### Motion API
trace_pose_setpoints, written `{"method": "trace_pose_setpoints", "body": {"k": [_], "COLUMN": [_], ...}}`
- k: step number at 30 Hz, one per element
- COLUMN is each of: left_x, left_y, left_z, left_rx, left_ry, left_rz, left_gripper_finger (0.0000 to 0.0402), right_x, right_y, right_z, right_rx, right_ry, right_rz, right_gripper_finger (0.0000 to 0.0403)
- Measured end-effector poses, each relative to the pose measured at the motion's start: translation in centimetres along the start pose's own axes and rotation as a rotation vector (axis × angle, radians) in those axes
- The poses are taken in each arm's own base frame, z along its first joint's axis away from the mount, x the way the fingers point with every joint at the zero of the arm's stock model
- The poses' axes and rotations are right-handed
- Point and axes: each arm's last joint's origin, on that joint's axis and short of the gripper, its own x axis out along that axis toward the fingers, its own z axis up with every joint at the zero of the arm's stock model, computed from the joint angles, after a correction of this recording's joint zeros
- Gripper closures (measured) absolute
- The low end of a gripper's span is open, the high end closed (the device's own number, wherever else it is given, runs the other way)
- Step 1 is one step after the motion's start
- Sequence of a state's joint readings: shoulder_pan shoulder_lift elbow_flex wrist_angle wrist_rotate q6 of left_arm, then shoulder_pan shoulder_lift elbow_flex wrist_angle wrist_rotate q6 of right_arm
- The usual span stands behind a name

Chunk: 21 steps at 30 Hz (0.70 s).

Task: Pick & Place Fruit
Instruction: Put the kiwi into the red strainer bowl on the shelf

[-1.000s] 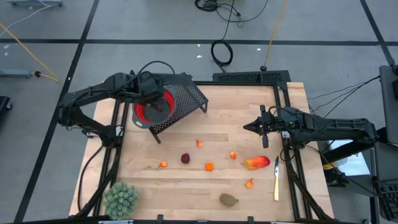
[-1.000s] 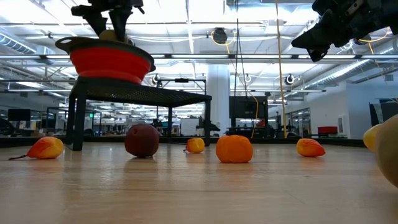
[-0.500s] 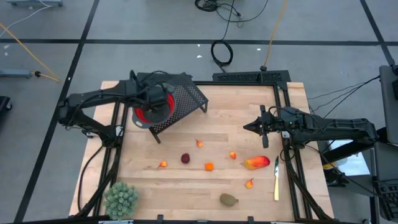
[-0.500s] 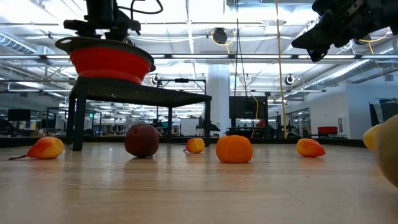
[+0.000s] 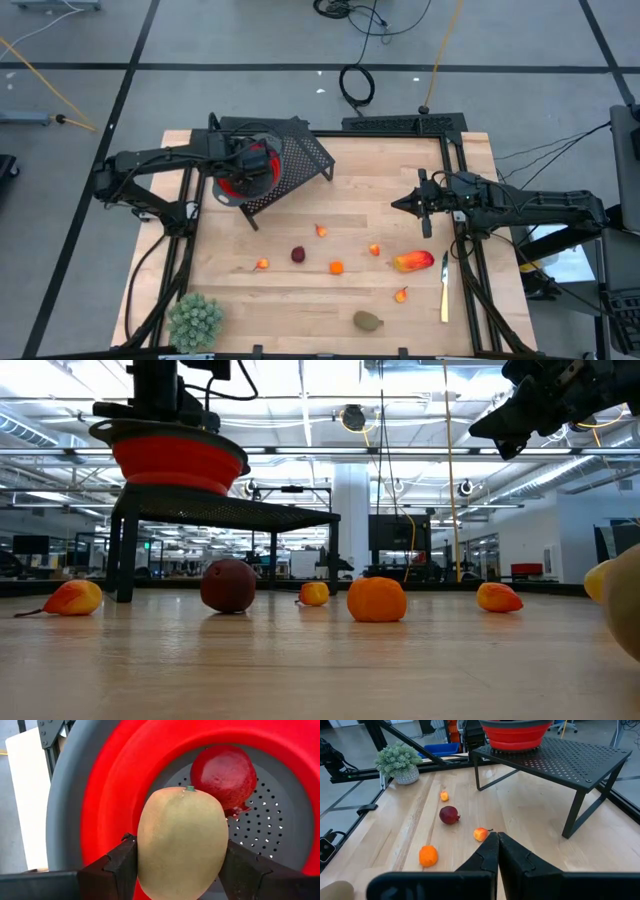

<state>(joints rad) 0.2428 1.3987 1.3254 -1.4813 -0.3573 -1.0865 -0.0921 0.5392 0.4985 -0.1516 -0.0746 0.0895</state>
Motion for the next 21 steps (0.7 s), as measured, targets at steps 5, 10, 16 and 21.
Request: {"method": "trace_pose_setpoints", "body": {"k": [5, 10, 16, 21], "left_x": [0.00, 0.00, 0.01, 0.01], "left_y": [-0.19, -0.20, -0.20, -0.20], "left_z": [0.10, 0.13, 0.13, 0.13], "left_rx": [0.026, 0.032, 0.058, 0.071], "left_ry": [-0.011, -0.017, -0.017, -0.018], "left_rz": [-0.018, -0.018, -0.017, -0.016], "left_gripper_finger": [0.0179, 0.0178, 0.0178, 0.0170], "right_x": [0.00, 0.00, 0.00, 0.00], "right_y": [0.00, 0.00, 0.00, 0.00], "right_z": [0.01, 0.01, 0.01, 0.01], "right_rx": [0.000, 0.000, 0.000, -0.001], "right_ry": [0.000, -0.001, -0.001, -0.001], "right_rz": [0.000, 0.000, 0.000, 0.000], "right_gripper_finger": [0.0403, 0.0403, 0.0403, 0.0403]}}
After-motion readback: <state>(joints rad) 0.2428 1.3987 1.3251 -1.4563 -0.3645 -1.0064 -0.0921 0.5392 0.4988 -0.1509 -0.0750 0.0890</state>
